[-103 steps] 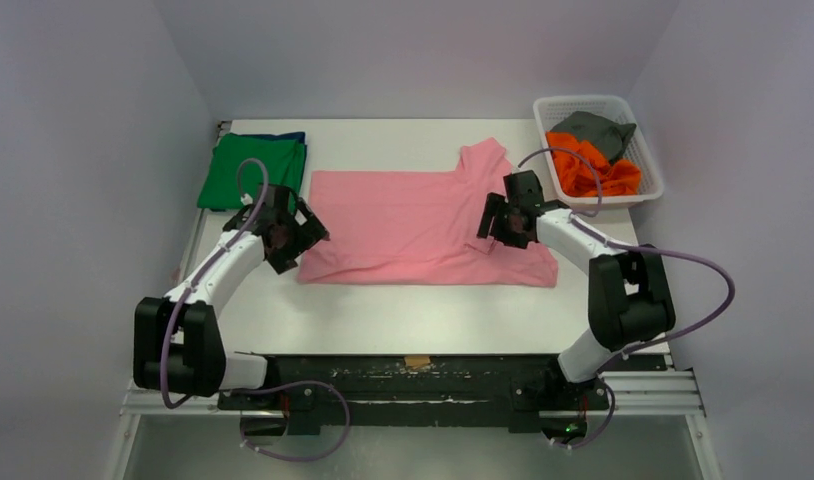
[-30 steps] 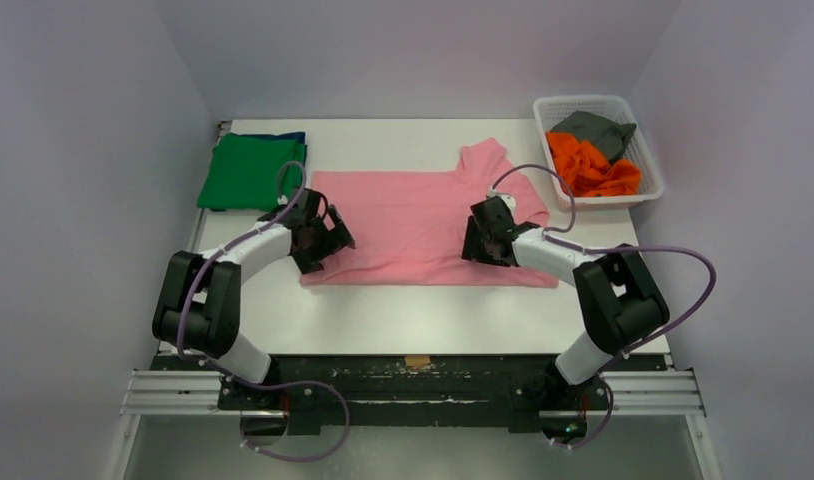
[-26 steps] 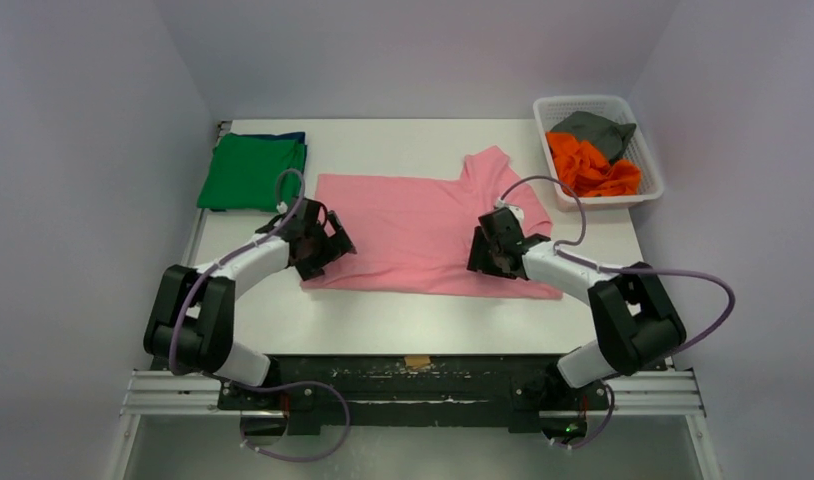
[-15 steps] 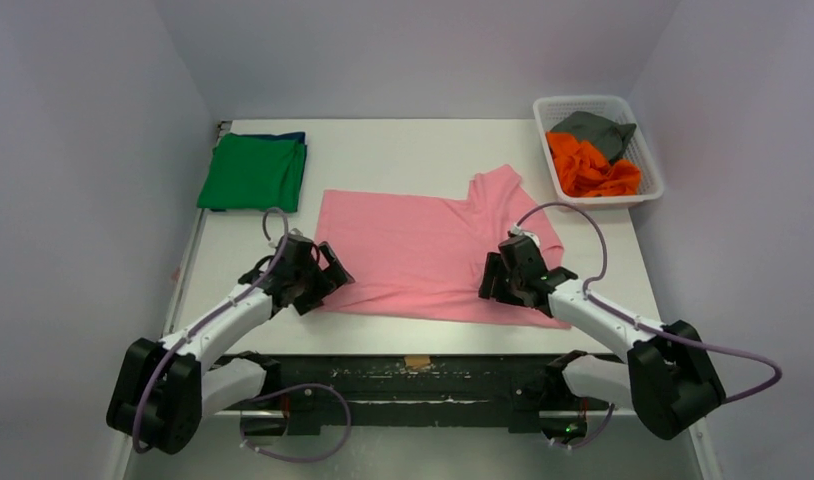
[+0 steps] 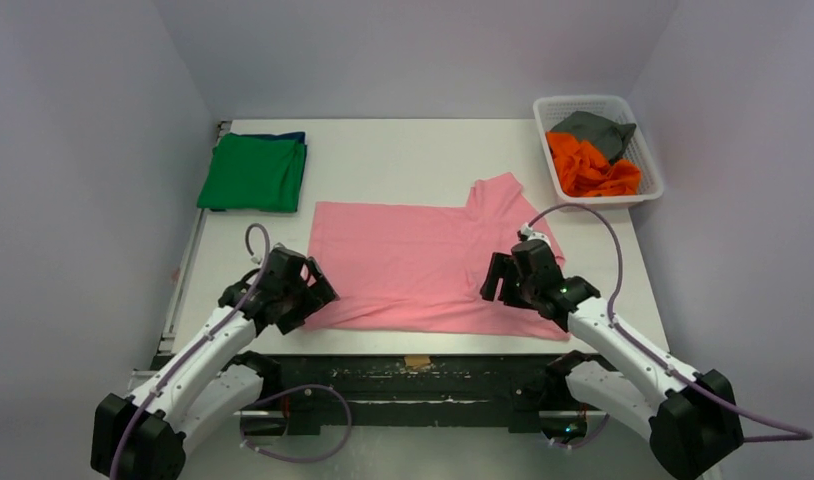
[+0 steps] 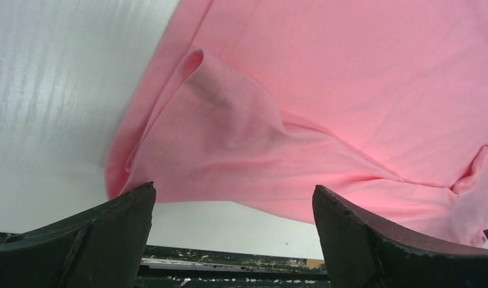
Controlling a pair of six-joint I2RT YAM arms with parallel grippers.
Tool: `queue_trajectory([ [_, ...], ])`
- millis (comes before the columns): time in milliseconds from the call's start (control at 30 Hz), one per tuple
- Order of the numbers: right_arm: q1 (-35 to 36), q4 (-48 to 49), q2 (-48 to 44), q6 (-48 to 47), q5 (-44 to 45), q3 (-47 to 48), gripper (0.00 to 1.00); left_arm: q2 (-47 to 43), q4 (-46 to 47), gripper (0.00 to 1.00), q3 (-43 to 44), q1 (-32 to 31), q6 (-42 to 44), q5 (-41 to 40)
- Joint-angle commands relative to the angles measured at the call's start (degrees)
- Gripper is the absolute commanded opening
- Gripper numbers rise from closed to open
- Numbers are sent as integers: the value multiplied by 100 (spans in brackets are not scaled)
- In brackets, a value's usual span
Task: Fold and stack the t-shirts
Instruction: Fold the flattened tshirt in 1/3 of the way, then grab the side of the flattened tshirt furthest away from the robot with both arms
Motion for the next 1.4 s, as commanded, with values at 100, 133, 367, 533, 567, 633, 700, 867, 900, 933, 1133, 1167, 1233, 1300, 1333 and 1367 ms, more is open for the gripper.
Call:
queue_trajectory([
  [100,7,27,-366,-56,918,926,83,84,-531,100,1316,-9,610,-692],
  [133,5,100,-325,-33,981,1025,87,206,-483,100,1486,9,702,-795],
  [367,-172,741,757,-437,1566,1987,99,2003,158,100,2967,950,1540,-134],
  [533,-1093,1183,2196,-500,320,2880,97,3959,121,100,4497,1338,1915,76],
  [567,-1177,1168,2507,-575,290,3135,96,4367,-14,99,4952,1362,1991,71],
  [633,-1225,1065,3089,-752,538,3723,95,5077,-299,96,5638,1380,2064,-55],
  [700,-1258,955,3646,-920,705,4254,95,5704,-522,93,6195,1410,2114,-125],
  [867,-1361,594,4702,-1089,715,5047,93,6991,-933,87,7307,1473,2328,-188],
  [900,-1374,621,4779,-1065,625,5015,92,7137,-894,87,7415,1509,2346,-217],
  [933,-1391,727,4820,-1050,539,4935,92,7256,-815,87,7477,1563,2358,-147],
  [1133,-1476,979,4728,-966,325,4521,91,7562,-394,85,7549,1796,2342,638],
  [1167,-1484,1019,4673,-931,307,4397,91,7575,-189,86,7483,1810,2338,764],
  [1233,-1487,1192,4548,-866,180,4100,91,7665,-57,87,7475,1833,2238,1005],
  [1300,-1494,1303,4440,-820,98,3876,91,7787,-75,87,7565,1848,2097,1182],
  [1333,-1498,1311,4393,-813,74,3817,91,7815,-78,87,7576,1841,2055,1168],
  [1367,-1501,1300,4366,-821,83,3776,91,7806,-45,87,7551,1846,2001,1190],
])
